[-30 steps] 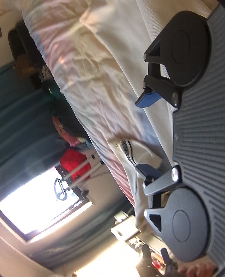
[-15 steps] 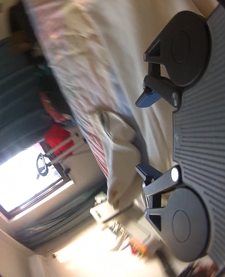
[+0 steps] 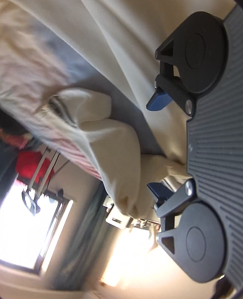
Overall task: Fold clothes
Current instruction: 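Open the left tool while the right tool grasps a ribbed cuff, then lift the cuff with the right tool and fold the leg over the sweatpants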
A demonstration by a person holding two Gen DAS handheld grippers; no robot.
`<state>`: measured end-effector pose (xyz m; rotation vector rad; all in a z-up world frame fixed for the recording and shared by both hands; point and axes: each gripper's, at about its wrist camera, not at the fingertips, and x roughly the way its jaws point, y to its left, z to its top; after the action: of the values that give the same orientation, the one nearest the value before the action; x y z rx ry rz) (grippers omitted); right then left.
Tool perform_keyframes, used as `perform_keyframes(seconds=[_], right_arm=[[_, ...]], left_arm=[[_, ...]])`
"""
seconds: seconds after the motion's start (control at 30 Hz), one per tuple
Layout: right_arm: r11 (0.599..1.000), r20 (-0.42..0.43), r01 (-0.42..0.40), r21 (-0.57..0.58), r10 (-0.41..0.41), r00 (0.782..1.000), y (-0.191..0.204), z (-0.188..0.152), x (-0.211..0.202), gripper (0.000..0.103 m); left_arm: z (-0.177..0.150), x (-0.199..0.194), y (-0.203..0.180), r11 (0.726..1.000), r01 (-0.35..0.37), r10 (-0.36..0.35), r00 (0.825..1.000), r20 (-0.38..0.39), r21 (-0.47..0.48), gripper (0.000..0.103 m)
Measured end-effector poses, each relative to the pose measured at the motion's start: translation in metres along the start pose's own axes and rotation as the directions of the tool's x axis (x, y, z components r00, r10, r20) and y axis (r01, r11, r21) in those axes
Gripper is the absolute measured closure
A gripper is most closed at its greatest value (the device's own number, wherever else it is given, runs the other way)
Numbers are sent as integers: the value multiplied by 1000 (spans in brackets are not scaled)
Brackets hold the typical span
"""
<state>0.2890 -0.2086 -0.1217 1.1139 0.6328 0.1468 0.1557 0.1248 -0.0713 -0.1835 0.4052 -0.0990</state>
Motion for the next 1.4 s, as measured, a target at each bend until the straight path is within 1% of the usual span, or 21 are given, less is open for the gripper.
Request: perform_keyframes(seconds=[0.1, 0.17, 0.27, 0.37, 0.43, 0.47, 0.5, 0.53, 0.6, 0.67, 0.73, 0.8, 0.87, 0.93, 0.97, 1.0, 1.1, 1.2, 1.27, 1.37, 1.4], right_arm=[[991, 61, -31, 127, 23, 998, -7, 10, 28, 17], [972, 113, -45, 231, 19, 993, -15, 18, 43, 16], [934, 189, -63, 352, -4, 982, -24, 31, 59, 18], [909, 248, -35, 416, -77, 966, -26, 42, 64, 19], [924, 274, 61, 377, -174, 946, -12, 54, 62, 36], [934, 275, 131, 334, -230, 933, -3, 62, 62, 59], [938, 271, 211, 275, -286, 919, 7, 72, 62, 79], [937, 272, 262, 230, -321, 907, 15, 84, 60, 82], [934, 284, 321, 156, -353, 891, 28, 112, 54, 84], [919, 322, 390, 61, -388, 863, 44, 142, 41, 87], [904, 390, 428, -10, -390, 834, 61, 172, 23, 88], [888, 480, 456, -58, -376, 793, 77, 200, -2, 88], [869, 568, 485, -96, -352, 744, 87, 226, -25, 88], [854, 640, 506, -120, -323, 697, 83, 244, -50, 88], [846, 663, 518, -128, -315, 679, 76, 252, -62, 88], [835, 664, 536, -125, -331, 670, 63, 257, -70, 88], [798, 624, 597, -86, -424, 656, 13, 262, -90, 88], [802, 569, 598, 3, -493, 658, -47, 256, -101, 88], [792, 519, 608, 57, -544, 660, -82, 247, -103, 88], [793, 490, 606, 68, -555, 672, -103, 236, -106, 89], [797, 495, 601, 55, -545, 677, -101, 235, -107, 89]], left_arm=[[-2, 10, 9, 999, 13, -14, 1000, -22, -39, 8], [-3, 18, 12, 997, 32, -35, 999, -38, -73, 8], [-9, 31, 14, 994, 45, -53, 996, -76, -102, 8], [-15, 42, 18, 989, 47, -65, 990, -125, -140, 8], [-17, 47, 23, 981, 53, -81, 985, -149, -187, 8], [-18, 48, 26, 977, 52, -84, 985, -152, -205, 8], [-18, 48, 27, 976, 50, -83, 985, -150, -210, 8], [-18, 47, 28, 976, 47, -80, 986, -146, -214, 8], [-18, 47, 29, 976, 41, -72, 987, -143, -213, 8], [-18, 48, 28, 979, 30, -60, 987, -147, -203, 8], [-19, 50, 28, 980, 29, -59, 987, -148, -197, 8], [-19, 53, 26, 981, 31, -60, 987, -152, -189, 8], [-19, 55, 25, 983, 32, -60, 986, -154, -183, 8], [-20, 57, 25, 983, 34, -63, 986, -156, -182, 8], [-20, 57, 25, 983, 35, -64, 986, -157, -181, 8], [-20, 58, 24, 983, 36, -65, 985, -157, -178, 8], [-20, 58, 24, 984, 41, -69, 985, -157, -174, 8], [-20, 57, 24, 986, 44, -69, 985, -156, -161, 8], [-19, 57, 23, 988, 43, -67, 986, -153, -149, 8], [-18, 54, 21, 991, 40, -59, 988, -146, -128, 8], [-17, 53, 21, 991, 40, -58, 988, -142, -124, 8]])
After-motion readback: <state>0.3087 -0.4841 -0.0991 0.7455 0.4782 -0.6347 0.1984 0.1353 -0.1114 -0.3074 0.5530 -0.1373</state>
